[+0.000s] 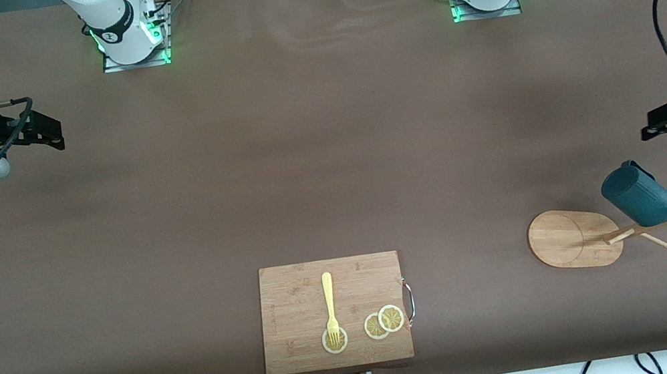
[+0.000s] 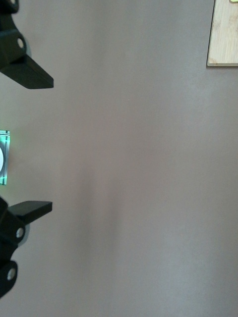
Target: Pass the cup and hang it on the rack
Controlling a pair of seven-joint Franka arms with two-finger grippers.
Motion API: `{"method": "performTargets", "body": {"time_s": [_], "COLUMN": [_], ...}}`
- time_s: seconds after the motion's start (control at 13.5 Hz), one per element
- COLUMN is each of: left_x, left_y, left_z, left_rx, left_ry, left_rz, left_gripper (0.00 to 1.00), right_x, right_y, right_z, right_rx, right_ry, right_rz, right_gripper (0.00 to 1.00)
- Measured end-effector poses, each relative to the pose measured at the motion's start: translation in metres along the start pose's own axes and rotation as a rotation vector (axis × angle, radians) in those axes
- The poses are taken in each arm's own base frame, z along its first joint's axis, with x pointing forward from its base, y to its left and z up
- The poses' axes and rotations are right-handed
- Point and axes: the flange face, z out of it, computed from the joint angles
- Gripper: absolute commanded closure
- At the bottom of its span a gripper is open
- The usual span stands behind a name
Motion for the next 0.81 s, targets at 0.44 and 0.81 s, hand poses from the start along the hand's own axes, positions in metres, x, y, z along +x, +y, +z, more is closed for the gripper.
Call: {"method": "performTargets", "body": {"time_s": [0.44, 0.81], "left_x": [-0.034, -0.061], "left_y": [0.019, 0.057], "left_z": [-0.043, -0.074], "left_rx": [0.044, 0.031], "left_ry": [-0.081, -0.105], "left_rz": [-0.091, -0.231], "left_gripper": [0.0, 0.0], "right_x": [0.0, 0.0], "right_y": [-0.004, -0.006], "right_z": [-0.001, -0.001], "right_rx": [0.0, -0.001], "right_ry": [0.003, 0.003], "right_rz": [-0.008, -0.011], "right_gripper": [0.0, 0.0]}}
